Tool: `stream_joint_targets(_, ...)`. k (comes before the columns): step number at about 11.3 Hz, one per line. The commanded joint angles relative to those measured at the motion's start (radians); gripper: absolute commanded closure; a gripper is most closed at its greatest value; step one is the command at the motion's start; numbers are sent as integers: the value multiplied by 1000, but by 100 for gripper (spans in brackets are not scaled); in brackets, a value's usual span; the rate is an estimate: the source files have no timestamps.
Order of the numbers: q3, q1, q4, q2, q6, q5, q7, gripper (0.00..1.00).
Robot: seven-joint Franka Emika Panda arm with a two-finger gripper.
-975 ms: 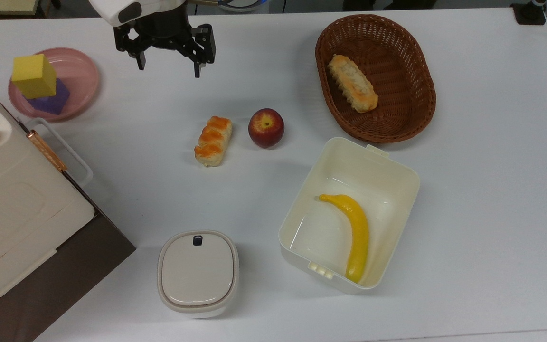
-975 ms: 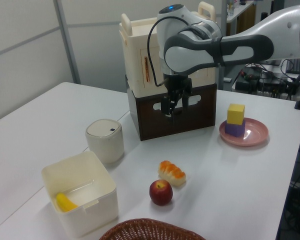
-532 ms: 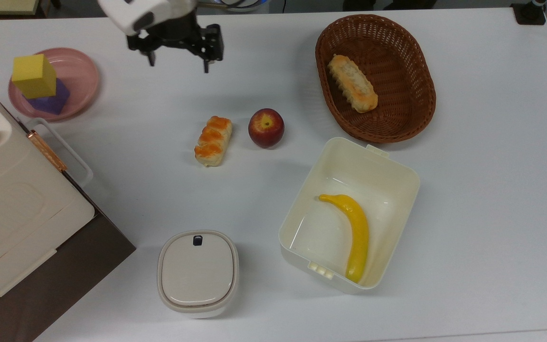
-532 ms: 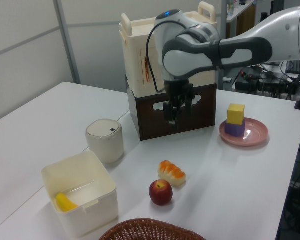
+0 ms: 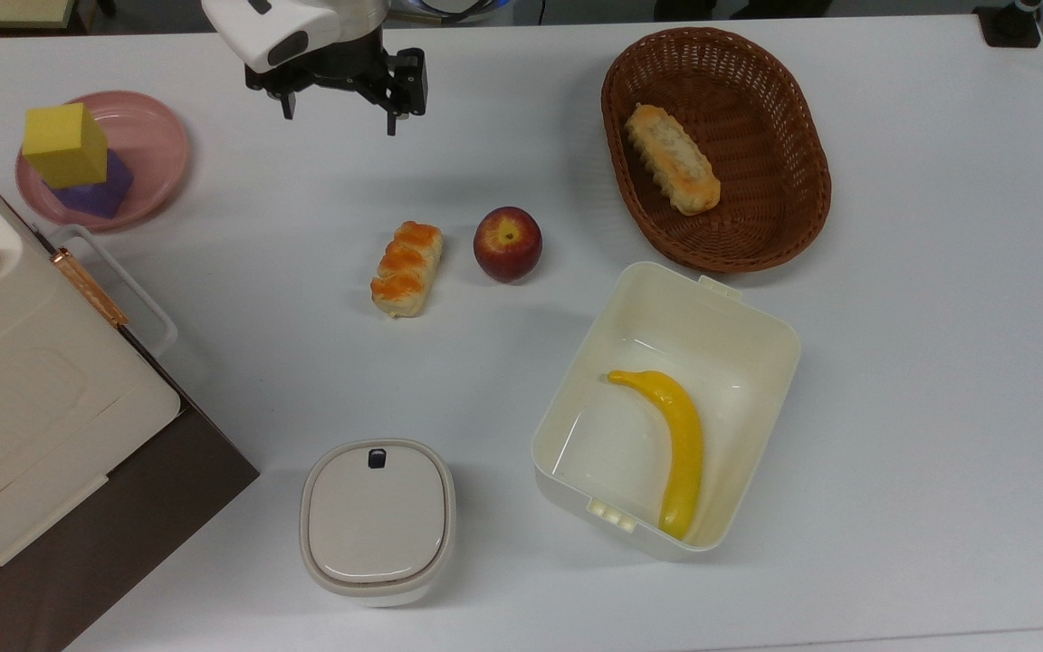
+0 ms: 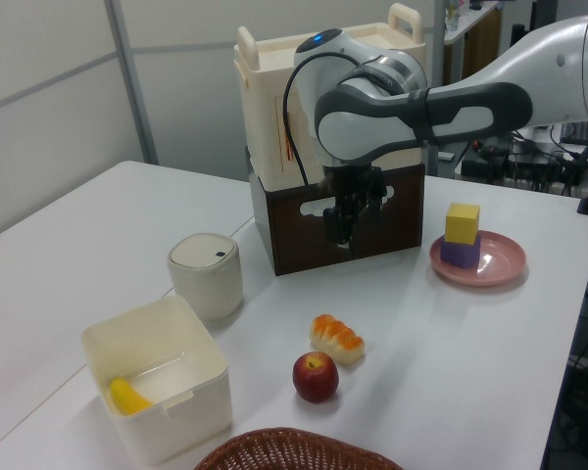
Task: Put the yellow cube on the table
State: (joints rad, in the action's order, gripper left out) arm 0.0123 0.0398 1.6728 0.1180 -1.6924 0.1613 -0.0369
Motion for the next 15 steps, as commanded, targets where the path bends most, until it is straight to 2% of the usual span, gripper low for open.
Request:
stream_joint_targets(1,9,-8,-14,-9,5,14,-12,0)
stream_joint_targets(11,11,15,-39,-8,3,0,-3,0)
stream_joint_targets(15,12,41,-45,-14,3,-9,40,0)
